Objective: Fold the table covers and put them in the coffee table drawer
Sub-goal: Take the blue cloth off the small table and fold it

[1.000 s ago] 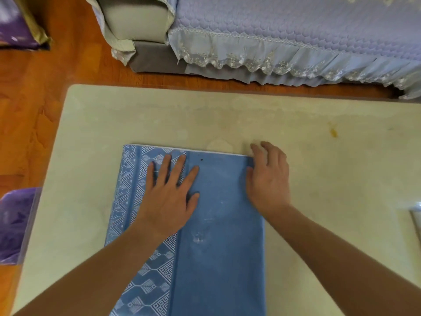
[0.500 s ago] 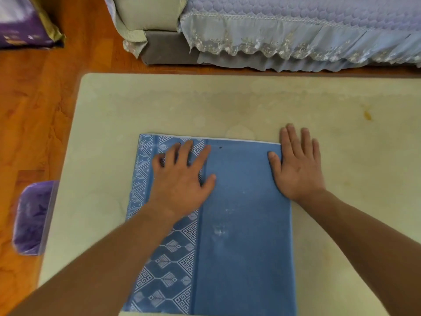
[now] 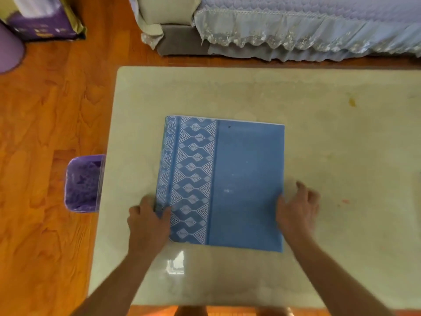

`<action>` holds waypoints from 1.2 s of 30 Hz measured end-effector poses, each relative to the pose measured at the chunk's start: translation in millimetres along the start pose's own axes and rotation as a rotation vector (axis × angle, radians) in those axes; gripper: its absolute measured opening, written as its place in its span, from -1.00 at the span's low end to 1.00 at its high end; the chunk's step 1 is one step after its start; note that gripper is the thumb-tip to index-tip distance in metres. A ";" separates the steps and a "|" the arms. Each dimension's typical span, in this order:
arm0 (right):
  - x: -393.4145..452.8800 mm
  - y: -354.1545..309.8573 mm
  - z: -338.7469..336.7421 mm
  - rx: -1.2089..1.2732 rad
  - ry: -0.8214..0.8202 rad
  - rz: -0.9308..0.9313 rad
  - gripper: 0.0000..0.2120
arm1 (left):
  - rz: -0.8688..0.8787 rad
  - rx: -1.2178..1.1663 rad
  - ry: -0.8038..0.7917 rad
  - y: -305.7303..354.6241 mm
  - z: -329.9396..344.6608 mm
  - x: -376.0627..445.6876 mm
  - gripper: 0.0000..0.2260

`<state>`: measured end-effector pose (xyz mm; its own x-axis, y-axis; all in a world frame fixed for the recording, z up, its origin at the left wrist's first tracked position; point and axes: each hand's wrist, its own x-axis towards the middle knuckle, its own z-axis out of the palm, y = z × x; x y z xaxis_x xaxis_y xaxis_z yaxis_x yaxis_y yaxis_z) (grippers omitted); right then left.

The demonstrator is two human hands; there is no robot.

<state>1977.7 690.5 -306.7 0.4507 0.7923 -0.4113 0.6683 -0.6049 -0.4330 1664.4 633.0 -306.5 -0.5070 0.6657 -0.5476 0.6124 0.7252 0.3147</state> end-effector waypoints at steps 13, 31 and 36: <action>-9.3 13.3 -37.1 0.540 -0.738 0.539 -0.80 | -0.814 -1.693 -0.530 94.3 79.9 -138.1 -0.60; 125.6 -65.0 -42.3 0.675 -0.360 0.182 -0.88 | -0.670 -1.602 -0.239 102.7 108.3 -135.1 -0.68; 64.4 48.9 -80.5 0.953 -0.209 0.520 -0.81 | -0.411 -1.335 -0.271 94.8 79.6 -115.5 -0.73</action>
<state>2087.0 718.4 -289.7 0.3753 0.4488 -0.8110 -0.3437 -0.7452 -0.5715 1829.3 610.9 -275.1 -0.2822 0.4276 -0.8588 -0.6474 0.5757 0.4994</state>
